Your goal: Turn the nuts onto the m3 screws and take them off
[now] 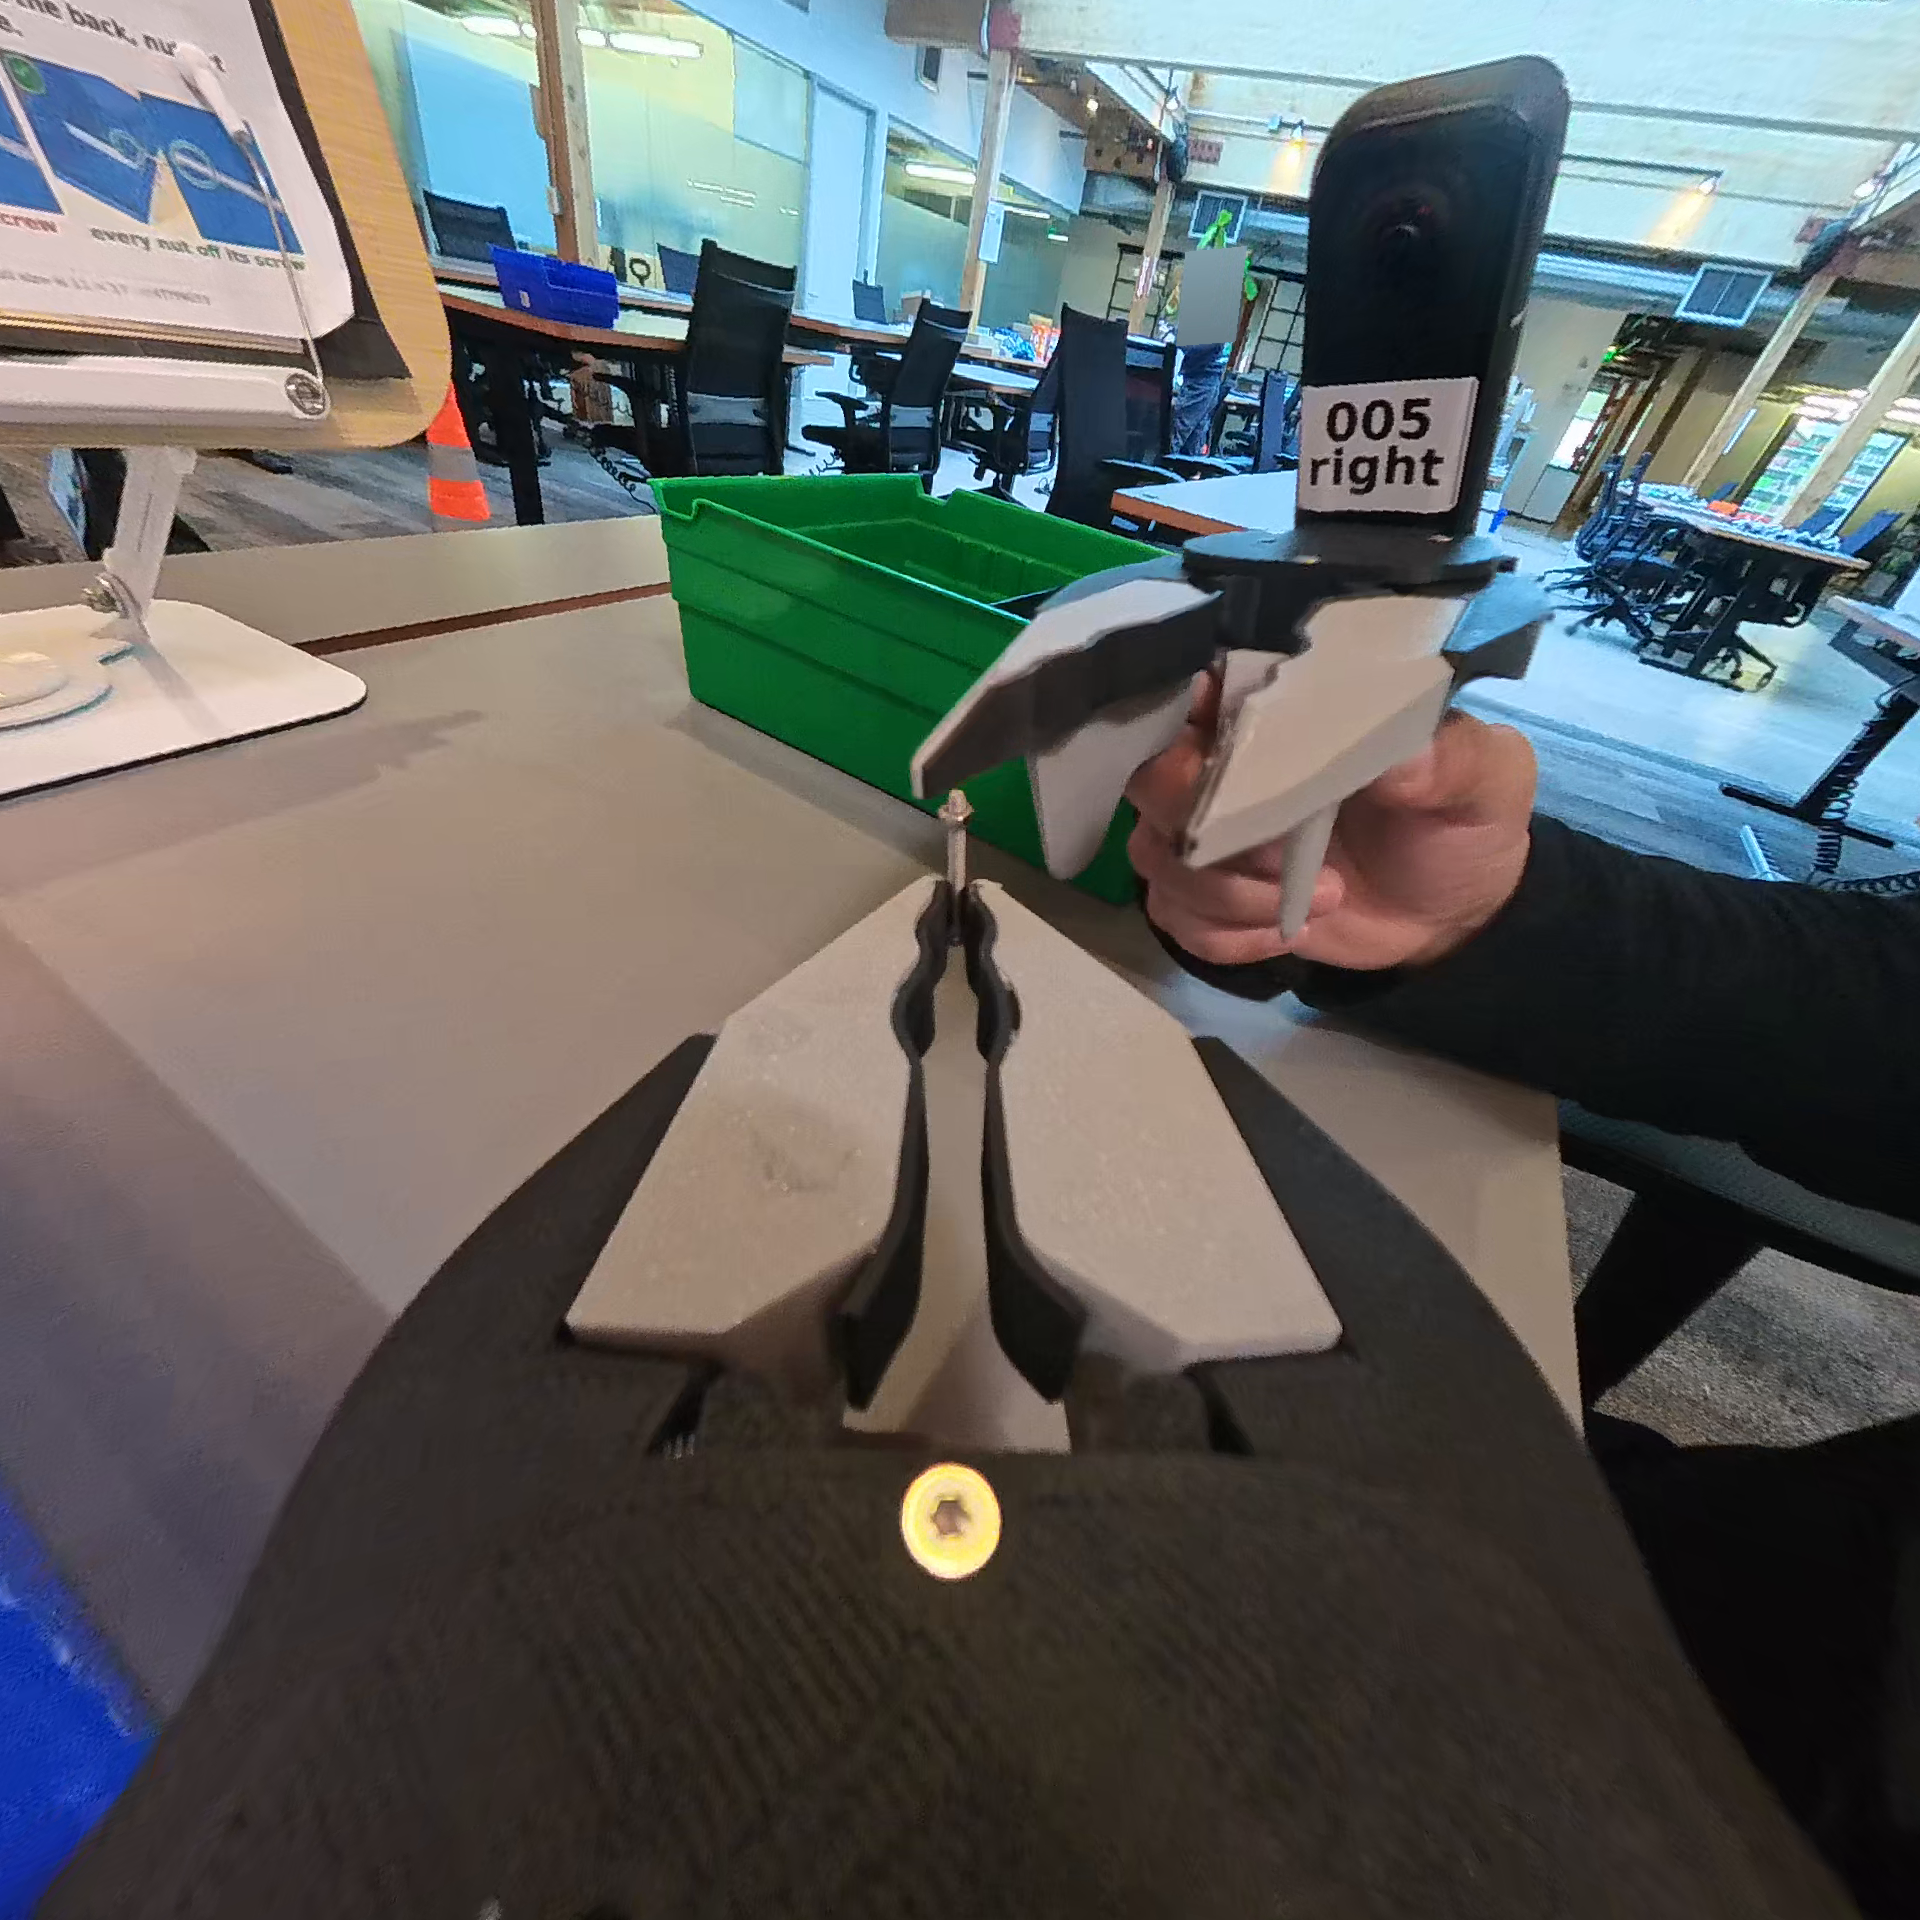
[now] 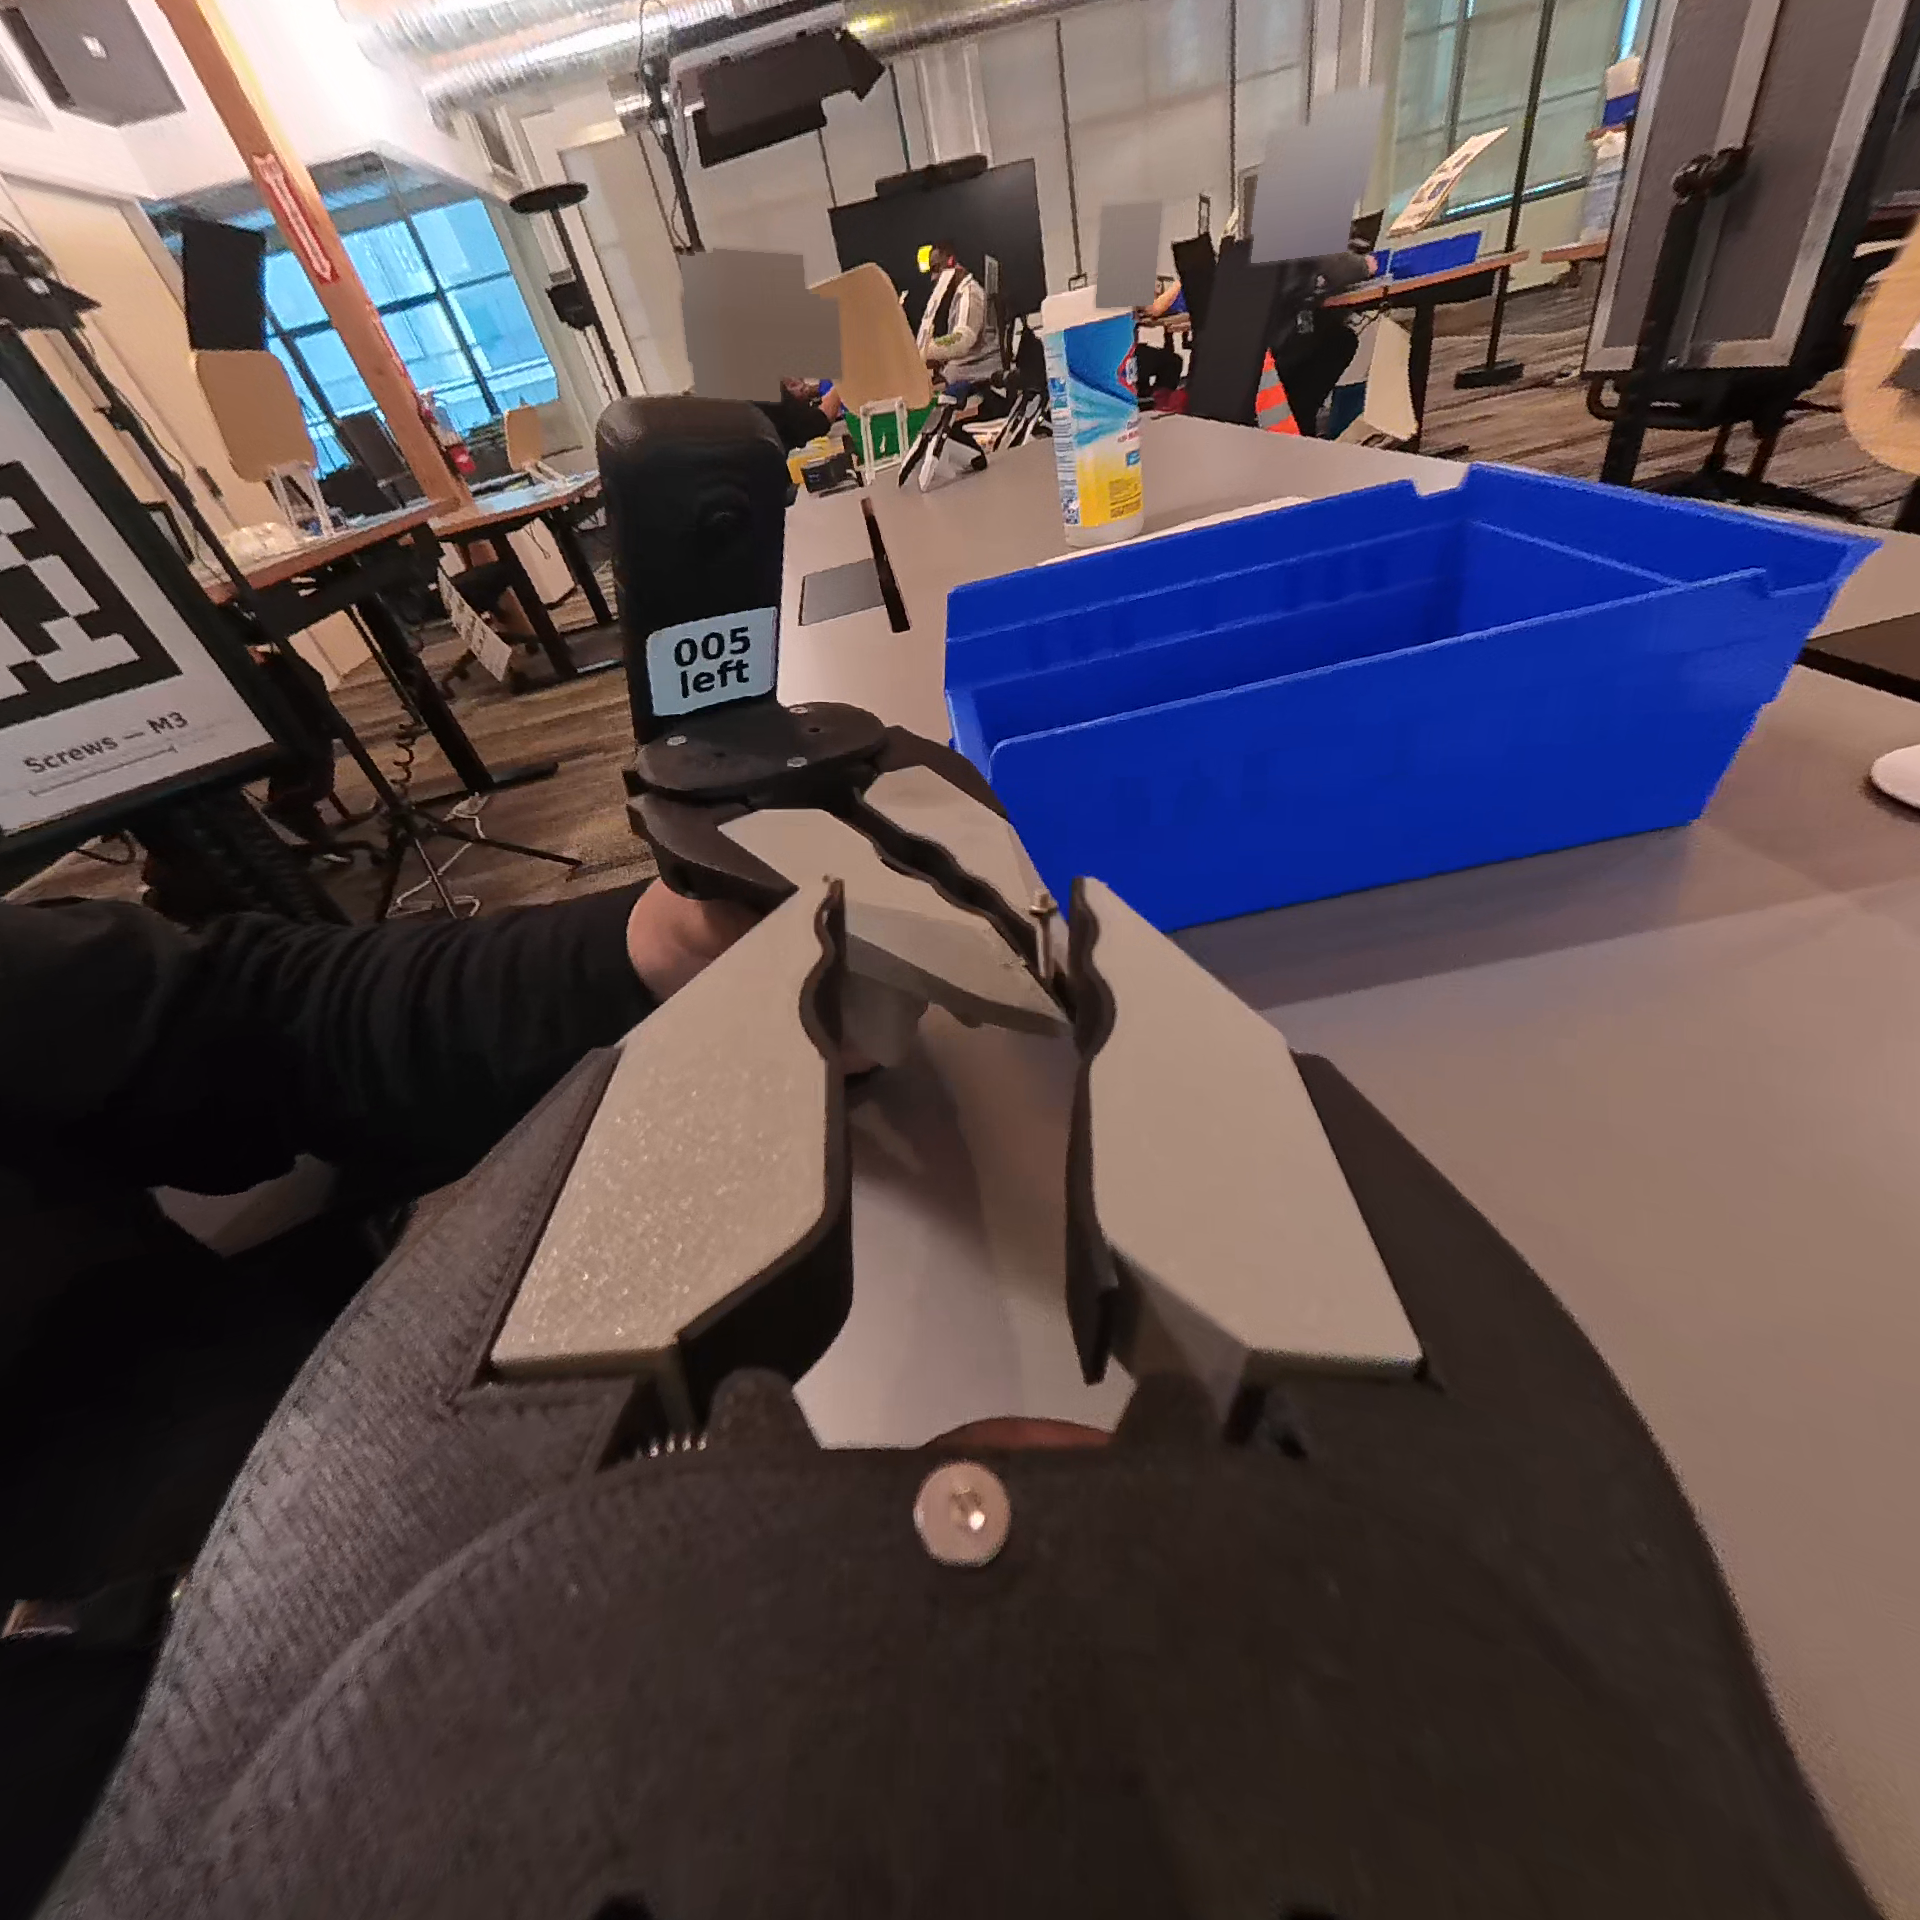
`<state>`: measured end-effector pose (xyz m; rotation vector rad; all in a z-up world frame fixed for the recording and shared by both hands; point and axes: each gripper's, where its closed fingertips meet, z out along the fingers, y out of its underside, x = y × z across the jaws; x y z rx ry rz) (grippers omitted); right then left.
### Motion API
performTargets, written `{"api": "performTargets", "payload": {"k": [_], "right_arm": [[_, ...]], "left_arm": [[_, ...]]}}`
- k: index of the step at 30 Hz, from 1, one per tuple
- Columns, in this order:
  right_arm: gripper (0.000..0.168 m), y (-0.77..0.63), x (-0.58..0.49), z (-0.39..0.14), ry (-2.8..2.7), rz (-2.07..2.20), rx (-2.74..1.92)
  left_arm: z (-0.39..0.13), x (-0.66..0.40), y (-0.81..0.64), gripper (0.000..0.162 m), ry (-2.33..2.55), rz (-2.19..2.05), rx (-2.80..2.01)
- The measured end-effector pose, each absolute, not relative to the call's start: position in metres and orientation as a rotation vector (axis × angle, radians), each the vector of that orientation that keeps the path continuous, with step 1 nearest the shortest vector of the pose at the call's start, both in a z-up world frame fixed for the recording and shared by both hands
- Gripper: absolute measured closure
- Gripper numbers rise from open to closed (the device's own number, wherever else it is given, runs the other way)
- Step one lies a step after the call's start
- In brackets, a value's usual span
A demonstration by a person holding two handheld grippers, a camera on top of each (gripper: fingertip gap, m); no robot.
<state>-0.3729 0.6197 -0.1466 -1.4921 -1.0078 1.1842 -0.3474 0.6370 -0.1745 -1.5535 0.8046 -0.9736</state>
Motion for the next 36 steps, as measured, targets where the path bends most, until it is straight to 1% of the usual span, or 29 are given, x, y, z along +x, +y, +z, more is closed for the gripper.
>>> {"api": "performTargets", "payload": {"k": [4,6,15,18,20,30,33,36], "right_arm": [[0.119,0.613,-0.391,-0.155,-1.052,1.193,-1.512],[0.118,0.612,-0.393,-0.157,-1.066,1.187,-1.519],[0.129,0.619,-0.375,-0.148,-1.019,1.182,-1.494],[0.121,0.614,-0.389,-0.156,-1.068,1.157,-1.514],[0.120,0.612,-0.393,-0.158,-1.089,1.133,-1.512],[0.130,0.618,-0.373,-0.148,-1.034,1.165,-1.495],[0.123,0.614,-0.385,-0.156,-1.071,1.152,-1.513],[0.121,0.612,-0.392,-0.158,-1.090,1.155,-1.519]], "left_arm": [[-0.176,-0.339,0.631,0.162,0.848,-0.982,-1.548],[-0.178,-0.338,0.630,0.162,0.863,-0.962,-1.547],[-0.175,-0.346,0.635,0.162,0.812,-0.981,-1.552],[-0.177,-0.339,0.630,0.162,0.854,-0.988,-1.552],[-0.178,-0.337,0.629,0.162,0.874,-0.958,-1.545],[-0.175,-0.345,0.635,0.162,0.820,-0.970,-1.553],[-0.177,-0.341,0.632,0.162,0.845,-0.975,-1.551],[-0.178,-0.336,0.628,0.162,0.871,-0.974,-1.546]]}}
